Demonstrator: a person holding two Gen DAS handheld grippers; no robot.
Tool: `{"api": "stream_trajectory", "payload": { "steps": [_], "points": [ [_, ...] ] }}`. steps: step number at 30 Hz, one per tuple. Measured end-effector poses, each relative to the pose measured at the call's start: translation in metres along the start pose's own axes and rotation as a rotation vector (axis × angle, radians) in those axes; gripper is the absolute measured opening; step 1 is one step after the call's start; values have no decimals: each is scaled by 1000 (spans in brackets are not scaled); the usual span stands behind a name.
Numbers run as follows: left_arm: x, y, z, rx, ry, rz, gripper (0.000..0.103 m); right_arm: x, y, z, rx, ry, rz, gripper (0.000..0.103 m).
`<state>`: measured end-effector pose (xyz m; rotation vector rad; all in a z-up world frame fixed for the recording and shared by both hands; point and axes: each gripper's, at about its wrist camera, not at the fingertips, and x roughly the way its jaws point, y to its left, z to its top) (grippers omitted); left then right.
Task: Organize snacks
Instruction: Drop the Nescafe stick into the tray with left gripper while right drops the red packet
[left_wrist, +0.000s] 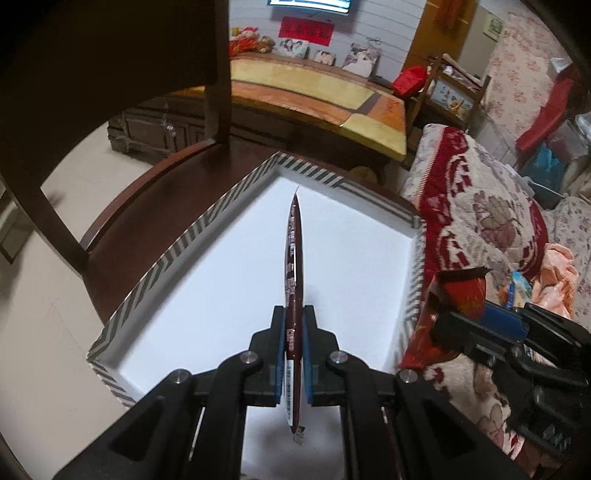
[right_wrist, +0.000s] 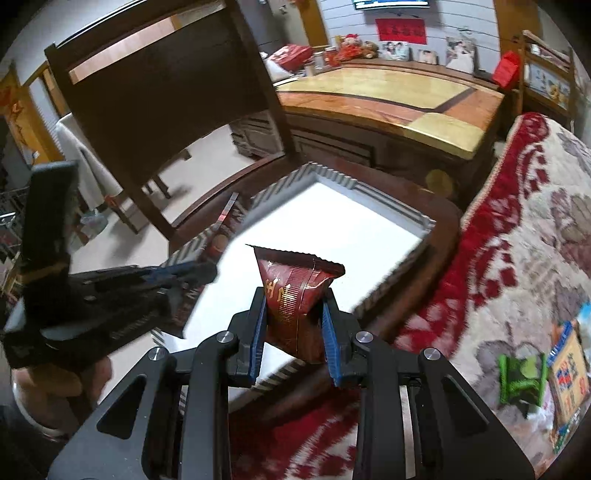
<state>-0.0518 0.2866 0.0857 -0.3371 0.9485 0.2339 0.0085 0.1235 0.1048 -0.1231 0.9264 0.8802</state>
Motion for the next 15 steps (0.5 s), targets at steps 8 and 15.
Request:
{"api": "stream_trajectory", "payload": {
  "steps": [8, 15],
  "points": [
    [34, 12, 2, -28, 57, 32, 9, 56, 11, 8, -25, 114, 33, 26],
    [49, 21, -3, -57, 100, 69, 11, 94, 9, 2, -24, 193, 36, 26]
  ]
}}
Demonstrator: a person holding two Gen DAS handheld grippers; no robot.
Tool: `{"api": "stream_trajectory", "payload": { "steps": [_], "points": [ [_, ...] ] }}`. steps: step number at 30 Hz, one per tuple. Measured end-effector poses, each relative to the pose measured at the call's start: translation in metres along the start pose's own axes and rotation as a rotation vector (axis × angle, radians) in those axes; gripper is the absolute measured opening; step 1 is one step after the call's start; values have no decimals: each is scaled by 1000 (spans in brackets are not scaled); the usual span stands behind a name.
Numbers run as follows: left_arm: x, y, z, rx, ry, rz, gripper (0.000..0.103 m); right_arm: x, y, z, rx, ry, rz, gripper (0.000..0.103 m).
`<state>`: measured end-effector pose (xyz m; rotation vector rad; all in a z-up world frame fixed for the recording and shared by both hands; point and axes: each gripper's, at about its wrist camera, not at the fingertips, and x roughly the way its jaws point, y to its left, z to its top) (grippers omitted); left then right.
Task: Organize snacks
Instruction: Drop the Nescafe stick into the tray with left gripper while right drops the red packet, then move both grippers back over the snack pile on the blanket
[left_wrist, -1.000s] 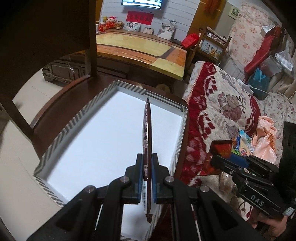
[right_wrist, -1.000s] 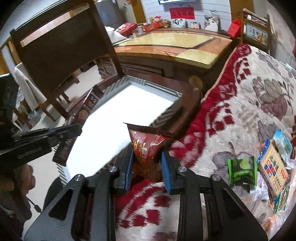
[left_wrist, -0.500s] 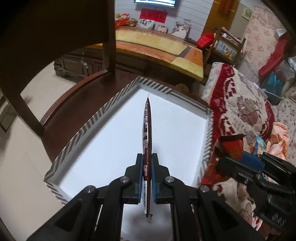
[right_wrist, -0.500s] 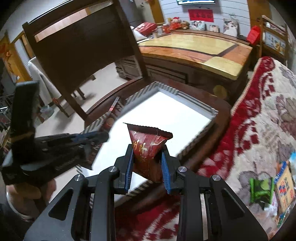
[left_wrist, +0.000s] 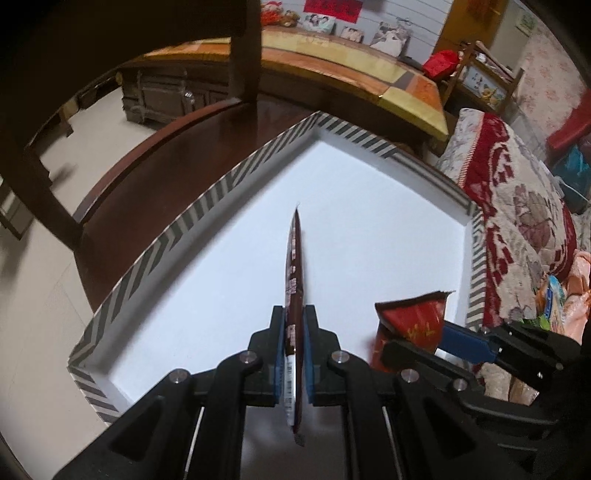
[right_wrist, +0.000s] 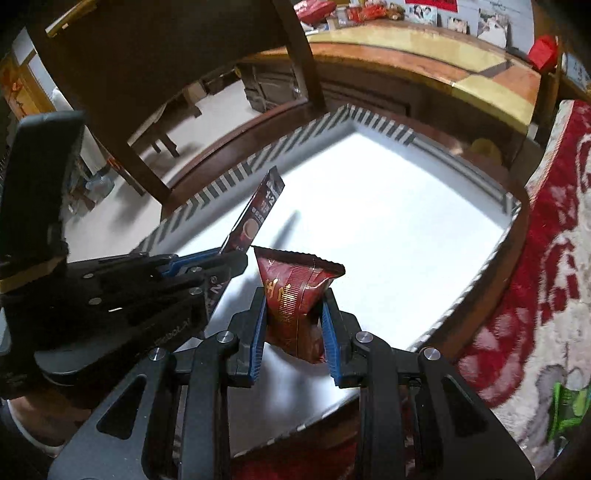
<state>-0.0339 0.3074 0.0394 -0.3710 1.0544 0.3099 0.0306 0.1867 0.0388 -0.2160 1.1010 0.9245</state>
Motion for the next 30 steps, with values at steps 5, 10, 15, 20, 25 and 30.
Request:
{"api": "stream_trajectory", "payload": {
  "steps": [5, 10, 15, 20, 25, 30],
  "points": [
    [0, 3, -2, -11, 3, 33, 39, -1, -2, -4, 24, -15, -8, 39],
    [-26, -2, -9, -22, -69, -16, 67, -37, -6, -13, 34, -89, -28, 45],
    [-52, -29, -17, 19, -132, -34, 78, -84, -20, -45, 97, -171, -44, 45],
    [-69, -67, -28, 78, -141, -102, 88, -126, -47, -88, 177, -233, -110, 45],
    [-76, -108, -44, 154, -120, -147, 88, -158, -81, -131, 262, -259, -174, 45],
    [-81, -142, -58, 211, -106, -175, 88, -187, -111, -170, 341, -287, -236, 45]
  ]
}}
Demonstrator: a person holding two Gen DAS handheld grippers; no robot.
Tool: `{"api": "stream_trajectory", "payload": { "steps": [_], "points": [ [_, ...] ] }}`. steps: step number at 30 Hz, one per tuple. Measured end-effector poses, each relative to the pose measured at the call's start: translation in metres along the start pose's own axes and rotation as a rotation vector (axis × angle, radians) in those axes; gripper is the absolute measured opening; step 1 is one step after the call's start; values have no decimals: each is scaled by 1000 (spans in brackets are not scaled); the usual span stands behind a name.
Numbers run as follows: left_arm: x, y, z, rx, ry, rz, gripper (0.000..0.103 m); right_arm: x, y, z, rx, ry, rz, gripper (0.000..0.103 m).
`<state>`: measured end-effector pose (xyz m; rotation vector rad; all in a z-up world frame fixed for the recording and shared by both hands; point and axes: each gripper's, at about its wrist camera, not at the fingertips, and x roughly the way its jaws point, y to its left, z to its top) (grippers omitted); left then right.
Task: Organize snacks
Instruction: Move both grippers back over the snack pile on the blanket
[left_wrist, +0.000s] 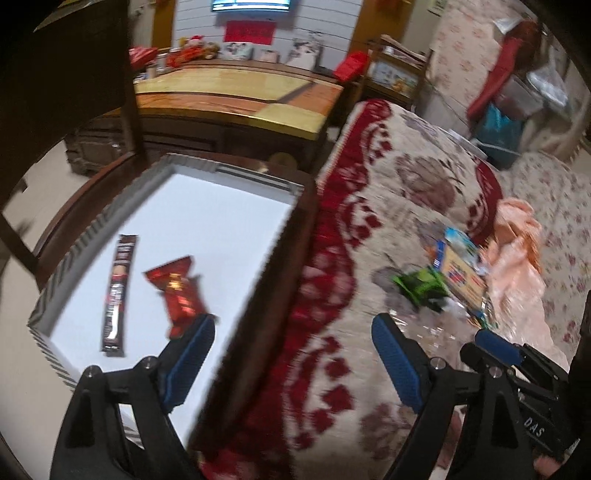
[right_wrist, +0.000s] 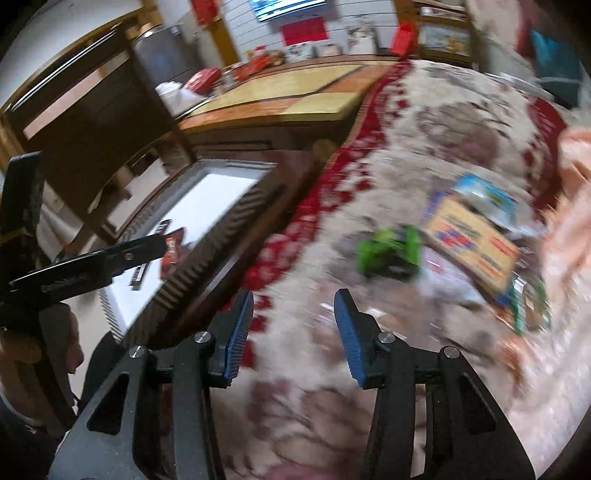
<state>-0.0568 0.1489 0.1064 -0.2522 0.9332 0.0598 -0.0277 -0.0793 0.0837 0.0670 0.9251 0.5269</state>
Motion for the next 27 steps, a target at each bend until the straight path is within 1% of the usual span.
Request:
{"api": "stream_trajectory", "payload": {
  "steps": [4, 7, 12, 15, 18, 23, 26, 27],
  "points": [
    [0, -26, -7, 41, 14, -23, 89, -18, -27, -13, 23, -19, -61, 45],
    [6, -42, -13, 66, 39, -45, 89, -27, -45, -23, 33, -21, -95, 45],
    [21, -64, -24, 106, 94, -67, 89, -33, -67, -38, 62, -9, -122, 45],
    [29, -71, -28, 124, 118, -67, 89, -33, -76, -45, 77, -2, -127, 45],
    [37, -75, -31, 121, 144, -64, 89, -30, -83, -50, 94, 4, -115, 45],
    [45, -84, -31, 134, 159, -62, 89, -24, -87, -53, 101, 12, -104, 45],
    [49, -90, -31, 136, 165, -65, 89, -22, -89, -56, 102, 12, -108, 60],
    [50, -93, -31, 139, 165, -63, 89, -21, -90, -56, 106, 11, -105, 60]
  ]
}}
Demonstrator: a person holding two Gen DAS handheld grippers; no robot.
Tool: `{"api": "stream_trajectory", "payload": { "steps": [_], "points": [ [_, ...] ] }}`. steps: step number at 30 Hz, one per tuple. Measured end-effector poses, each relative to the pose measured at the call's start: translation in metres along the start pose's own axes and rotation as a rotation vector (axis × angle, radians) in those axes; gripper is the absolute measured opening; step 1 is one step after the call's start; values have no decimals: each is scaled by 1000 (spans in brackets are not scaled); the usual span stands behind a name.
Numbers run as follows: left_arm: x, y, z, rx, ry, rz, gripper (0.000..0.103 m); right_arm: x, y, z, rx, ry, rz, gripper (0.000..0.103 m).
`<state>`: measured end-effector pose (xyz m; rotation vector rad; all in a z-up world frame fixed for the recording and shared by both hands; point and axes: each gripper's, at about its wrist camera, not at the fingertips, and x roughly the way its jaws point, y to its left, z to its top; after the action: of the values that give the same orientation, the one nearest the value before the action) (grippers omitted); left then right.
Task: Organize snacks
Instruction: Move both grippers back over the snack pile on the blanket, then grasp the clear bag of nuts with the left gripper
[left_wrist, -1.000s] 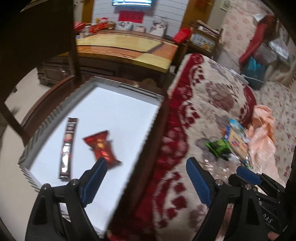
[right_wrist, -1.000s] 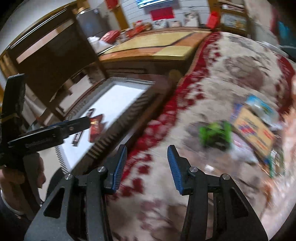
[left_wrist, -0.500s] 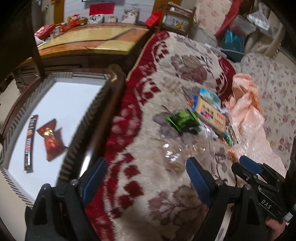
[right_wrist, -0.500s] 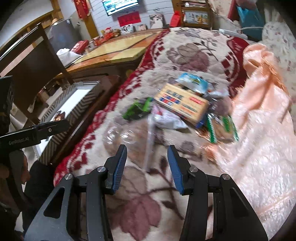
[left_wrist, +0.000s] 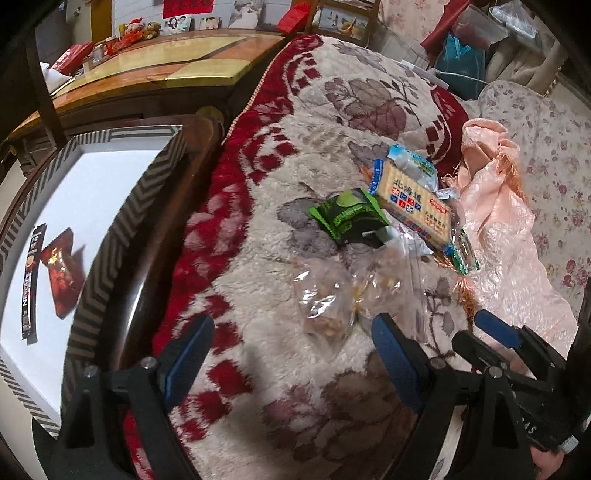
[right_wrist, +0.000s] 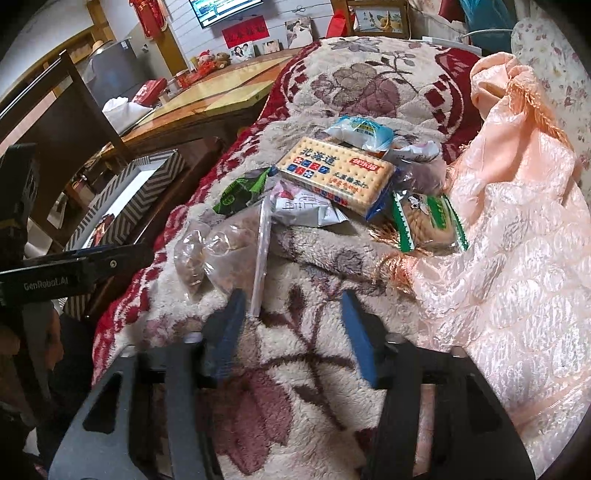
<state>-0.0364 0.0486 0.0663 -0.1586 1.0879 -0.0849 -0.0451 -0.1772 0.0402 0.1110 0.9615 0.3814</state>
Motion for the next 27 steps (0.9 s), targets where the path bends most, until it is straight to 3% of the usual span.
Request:
{"api": "stream_trajectory", "payload": {
  "steps": [8, 14, 27],
  "points": [
    [10, -13, 4, 12, 11, -11, 89, 2, -10, -1, 38, 3, 13, 60],
    [23, -22, 6, -3, 22, -92, 89, 1, -20, 2, 58, -3, 18, 60],
    [73, -45, 10, -11, 78, -72, 93, -1, -39, 3, 102, -13, 0, 60]
  ]
}}
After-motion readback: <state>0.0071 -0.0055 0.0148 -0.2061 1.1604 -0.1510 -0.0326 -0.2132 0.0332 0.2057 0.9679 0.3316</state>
